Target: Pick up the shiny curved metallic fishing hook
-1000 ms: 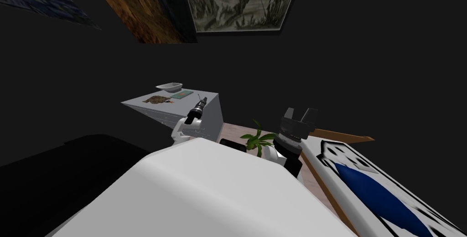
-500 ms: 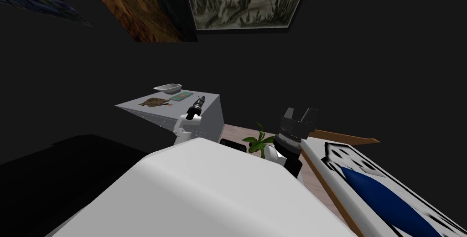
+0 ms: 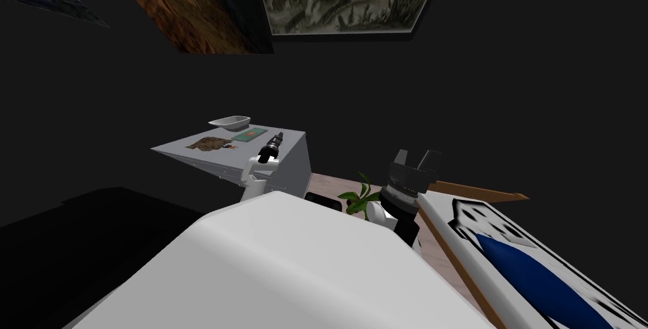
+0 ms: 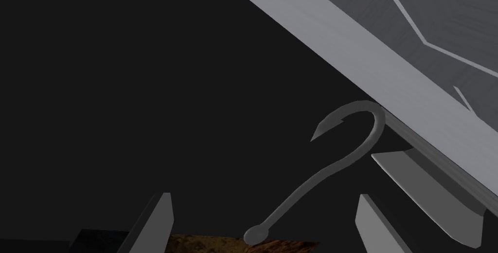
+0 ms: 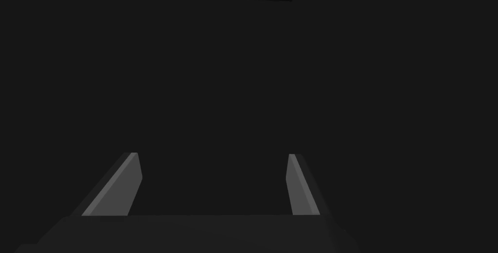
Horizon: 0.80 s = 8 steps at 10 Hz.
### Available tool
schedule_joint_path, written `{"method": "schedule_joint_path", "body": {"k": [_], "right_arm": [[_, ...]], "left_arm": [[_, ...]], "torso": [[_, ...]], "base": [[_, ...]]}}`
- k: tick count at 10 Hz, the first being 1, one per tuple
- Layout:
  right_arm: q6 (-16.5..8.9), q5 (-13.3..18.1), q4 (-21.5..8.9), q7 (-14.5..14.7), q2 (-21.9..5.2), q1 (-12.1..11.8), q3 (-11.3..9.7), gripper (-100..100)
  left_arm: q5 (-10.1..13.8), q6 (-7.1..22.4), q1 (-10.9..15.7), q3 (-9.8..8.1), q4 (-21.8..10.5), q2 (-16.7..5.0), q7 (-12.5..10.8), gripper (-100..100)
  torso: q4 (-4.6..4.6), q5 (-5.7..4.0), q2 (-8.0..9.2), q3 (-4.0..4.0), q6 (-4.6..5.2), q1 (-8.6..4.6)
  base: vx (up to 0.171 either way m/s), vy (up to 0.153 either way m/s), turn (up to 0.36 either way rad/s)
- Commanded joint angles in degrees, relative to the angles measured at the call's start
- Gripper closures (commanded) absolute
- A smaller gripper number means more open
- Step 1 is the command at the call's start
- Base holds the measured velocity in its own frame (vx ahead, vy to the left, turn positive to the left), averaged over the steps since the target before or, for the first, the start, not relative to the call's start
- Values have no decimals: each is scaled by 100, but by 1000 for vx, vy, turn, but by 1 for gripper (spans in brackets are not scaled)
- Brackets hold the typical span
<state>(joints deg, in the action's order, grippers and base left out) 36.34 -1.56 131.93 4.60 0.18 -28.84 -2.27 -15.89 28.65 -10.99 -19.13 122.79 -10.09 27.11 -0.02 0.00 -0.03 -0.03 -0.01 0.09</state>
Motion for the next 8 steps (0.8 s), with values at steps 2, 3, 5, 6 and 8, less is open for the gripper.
{"method": "schedule_joint_path", "body": {"k": [2,3,5,6,8], "right_arm": [[0,0,0,0,0,0,0,0],[0,0,0,0,0,0,0,0],[0,0,0,0,0,0,0,0],[0,0,0,0,0,0,0,0],[0,0,0,0,0,0,0,0]], "left_arm": [[0,0,0,0,0,0,0,100],[-16,2,-9,-3,-4,-14,23,100],[-55,-2,-24,-9,-6,-49,98,100],[-63,-2,-28,-10,-8,-56,114,0],[-64,-2,-28,-9,-8,-57,117,0]], "torso": [[1,-1,2,1,0,-2],[7,9,4,6,2,-1],[23,44,19,21,4,32],[27,52,25,26,4,42],[29,55,30,30,3,50]], "base": [[0,0,0],[0,0,0],[0,0,0],[0,0,0],[0,0,0]]}}
